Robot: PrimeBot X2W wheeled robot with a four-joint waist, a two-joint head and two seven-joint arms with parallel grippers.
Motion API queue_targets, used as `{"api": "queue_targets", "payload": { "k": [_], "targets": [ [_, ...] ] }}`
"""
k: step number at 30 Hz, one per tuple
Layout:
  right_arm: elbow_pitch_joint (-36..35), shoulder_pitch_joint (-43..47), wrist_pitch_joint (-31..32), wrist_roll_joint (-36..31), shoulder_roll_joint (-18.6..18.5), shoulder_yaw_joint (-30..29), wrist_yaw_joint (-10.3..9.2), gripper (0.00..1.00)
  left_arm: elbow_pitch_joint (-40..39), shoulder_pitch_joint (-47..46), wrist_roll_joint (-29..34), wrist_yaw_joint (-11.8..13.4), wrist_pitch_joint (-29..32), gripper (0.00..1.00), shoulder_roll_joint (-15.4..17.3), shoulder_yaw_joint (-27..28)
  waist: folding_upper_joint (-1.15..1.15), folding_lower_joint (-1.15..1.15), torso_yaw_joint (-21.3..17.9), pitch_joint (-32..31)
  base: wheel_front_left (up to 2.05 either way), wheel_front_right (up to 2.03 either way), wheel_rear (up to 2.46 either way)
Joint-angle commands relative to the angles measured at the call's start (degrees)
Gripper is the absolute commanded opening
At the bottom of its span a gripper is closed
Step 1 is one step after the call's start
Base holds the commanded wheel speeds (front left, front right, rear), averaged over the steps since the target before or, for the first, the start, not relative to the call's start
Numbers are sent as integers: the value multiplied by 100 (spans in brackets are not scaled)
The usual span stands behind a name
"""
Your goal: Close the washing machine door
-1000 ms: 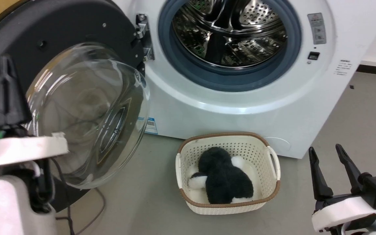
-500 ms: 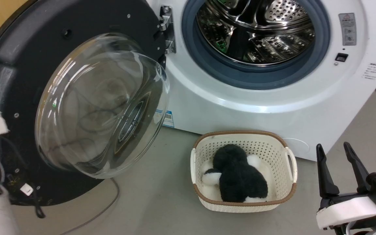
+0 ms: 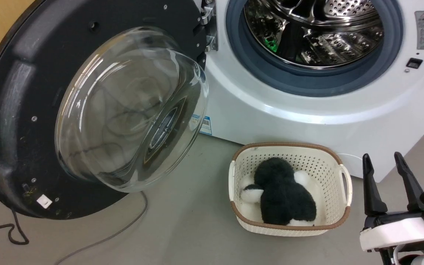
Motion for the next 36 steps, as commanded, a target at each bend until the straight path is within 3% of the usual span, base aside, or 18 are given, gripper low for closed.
{"api": "queue_targets", "payload": {
  "k": [1, 15, 23, 26, 36],
  "targets": [
    [-28, -99, -75, 69, 19, -24, 3, 100, 286, -168, -368, -35, 285, 0, 97, 198, 0, 0, 45, 47, 0, 0, 0],
    [-19, -247, -242, 106, 22, -55, 4, 100, 1634, -149, -2360, -131, 2095, 0, 434, 922, 0, 0, 195, 340, 0, 0, 0],
    [-8, -328, -326, 109, 24, -64, 4, 100, 1357, 273, -3280, -178, 2847, 0, 342, 634, 0, 0, 251, 488, 0, 0, 0],
    [5, -390, -374, 129, 25, -63, 4, 100, 1090, 594, -3889, -204, 3240, 0, 241, 476, 0, 0, 266, 564, 0, 0, 0],
    [77, -458, -493, 202, 27, -146, 4, 100, 745, 1079, -4962, -267, 3745, 0, 119, -15, 0, 0, 404, 648, 0, 0, 0]
  ]
}}
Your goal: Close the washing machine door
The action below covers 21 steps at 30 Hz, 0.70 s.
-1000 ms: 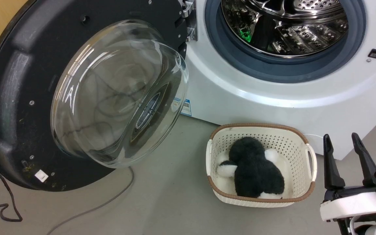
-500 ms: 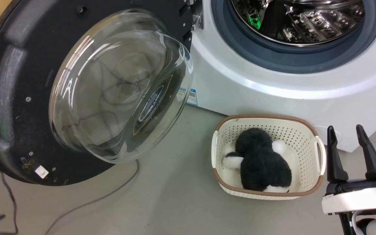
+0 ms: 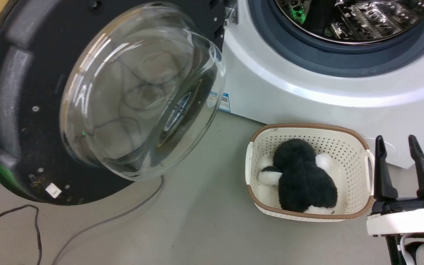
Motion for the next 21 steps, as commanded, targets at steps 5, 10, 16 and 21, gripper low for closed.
{"api": "queue_targets", "payload": {
  "k": [5, 10, 16, 21],
  "targets": [
    [46, -93, -56, 71, 22, -56, 5, 100, -378, 307, -315, -72, 184, 0, -18, -322, 0, 0, 39, -28, 0, 0, 0],
    [76, -48, -56, 106, 22, -82, 5, 100, -1048, 709, -399, -72, 254, 0, -79, -794, 0, 0, 57, -106, 0, 0, 0],
    [109, 9, -56, 146, 22, -67, 5, 100, -1983, 1170, -407, -72, 242, 0, -133, -1437, 0, 0, 78, -238, 0, 0, 0],
    [130, 55, -56, 158, 22, -78, 5, 100, -2685, 1408, -408, -72, 278, 0, -208, -2175, 0, 0, 106, -342, 0, 0, 0]
  ]
}}
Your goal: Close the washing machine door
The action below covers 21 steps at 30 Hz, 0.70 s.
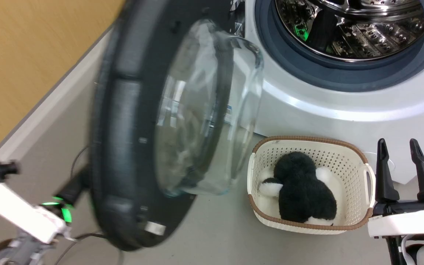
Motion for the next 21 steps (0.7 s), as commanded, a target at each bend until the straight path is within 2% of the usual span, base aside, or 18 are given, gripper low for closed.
{"api": "queue_targets", "payload": {
  "k": [1, 5, 12, 21],
  "targets": [
    [12, 41, -27, 23, 18, -3, 5, 100, -63, 57, 10, -27, 16, 0, -38, -86, 0, 0, 5, -21, 0, 0, 0],
    [40, 30, -27, 50, 18, 66, 5, 100, -351, 101, 131, -27, -63, 0, -40, -689, 0, 0, -82, -97, 0, 0, 0],
    [34, 9, -27, 104, 18, 114, 5, 100, -625, -1, 366, -27, -410, 0, 21, -1715, 0, 0, -502, -139, 0, 0, 0],
    [30, 23, -27, 127, 18, 11, 5, 100, -338, -487, 489, -27, -1249, 0, -37, -2894, 0, 0, -1095, -96, 0, 0, 0]
  ]
}}
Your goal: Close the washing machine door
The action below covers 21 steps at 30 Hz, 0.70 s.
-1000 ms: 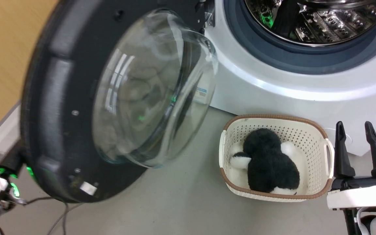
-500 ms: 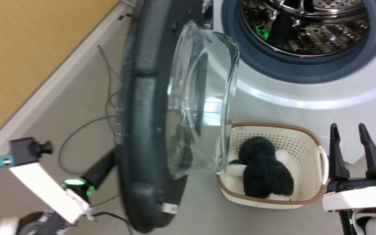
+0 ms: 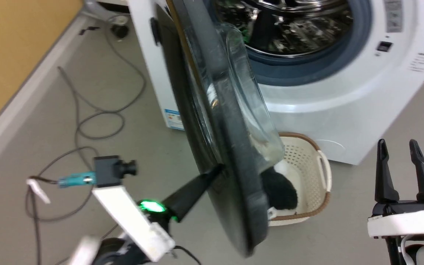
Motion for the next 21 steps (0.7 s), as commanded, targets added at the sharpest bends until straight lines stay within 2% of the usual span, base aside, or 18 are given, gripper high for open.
{"api": "queue_targets", "payload": {
  "k": [1, 12, 21],
  "targets": [
    [8, 19, -26, 51, 12, -4, 5, 100, 114, -182, 69, -27, -169, 0, -46, -265, 0, 0, -188, 28, 0, 0, 0],
    [15, -76, -26, 78, 12, 21, 5, 100, 1193, -838, -32, -27, -1248, 0, -249, -1600, 0, 0, -610, 110, 0, 0, 0],
    [38, 32, -26, 113, 12, 21, 5, 100, 1496, -1083, -173, -27, -2120, 0, 70, -2101, 0, 0, -646, -50, 0, 0, 0]
  ]
}}
